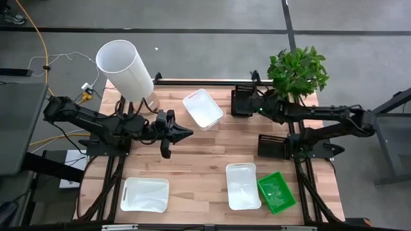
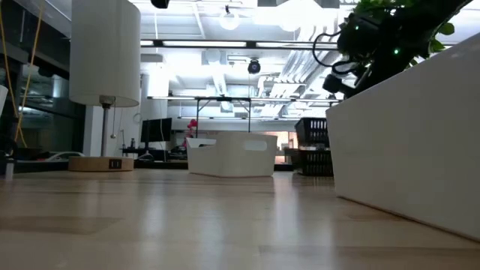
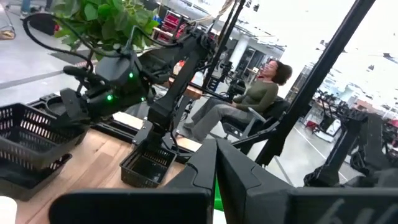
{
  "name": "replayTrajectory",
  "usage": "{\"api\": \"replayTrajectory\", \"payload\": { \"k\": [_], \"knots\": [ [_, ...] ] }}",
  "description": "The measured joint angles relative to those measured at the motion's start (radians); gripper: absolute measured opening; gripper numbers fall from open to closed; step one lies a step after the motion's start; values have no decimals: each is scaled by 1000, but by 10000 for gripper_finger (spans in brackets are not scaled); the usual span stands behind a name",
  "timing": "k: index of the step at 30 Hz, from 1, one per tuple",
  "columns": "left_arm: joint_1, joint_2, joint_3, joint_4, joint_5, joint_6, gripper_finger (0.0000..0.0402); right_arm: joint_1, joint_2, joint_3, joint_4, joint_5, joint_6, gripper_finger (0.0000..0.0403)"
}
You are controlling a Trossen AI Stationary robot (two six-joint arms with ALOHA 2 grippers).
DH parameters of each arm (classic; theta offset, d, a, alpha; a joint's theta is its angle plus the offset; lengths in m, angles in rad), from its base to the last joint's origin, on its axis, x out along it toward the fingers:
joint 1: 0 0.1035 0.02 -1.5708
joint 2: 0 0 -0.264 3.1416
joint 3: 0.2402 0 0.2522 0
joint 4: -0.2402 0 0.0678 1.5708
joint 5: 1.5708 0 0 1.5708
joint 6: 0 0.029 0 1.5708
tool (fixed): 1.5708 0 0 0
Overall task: Stack baskets by color
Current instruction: Stack the bottom left black bin on top of the top black bin, then stack the bottom black bin on top of the top black bins
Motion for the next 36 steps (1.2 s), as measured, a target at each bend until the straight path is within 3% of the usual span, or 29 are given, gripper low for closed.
{"api": "replayTrajectory", "payload": {
  "k": [9, 21, 29, 36],
  "knots": [
    [5, 0, 0, 8, 0, -4, 0, 0, 94, 0, 92, -1, -77, 0],
    [16, 0, 0, 16, -3, -4, 0, -1, 101, 0, 99, -6, -118, 23],
    [16, 0, 0, 15, -3, -4, 0, -1, 100, 15, 72, -36, -140, 135],
    [16, 0, 0, 14, -3, -4, 0, -1, 33, 117, -77, -88, -346, 247]
  ]
}}
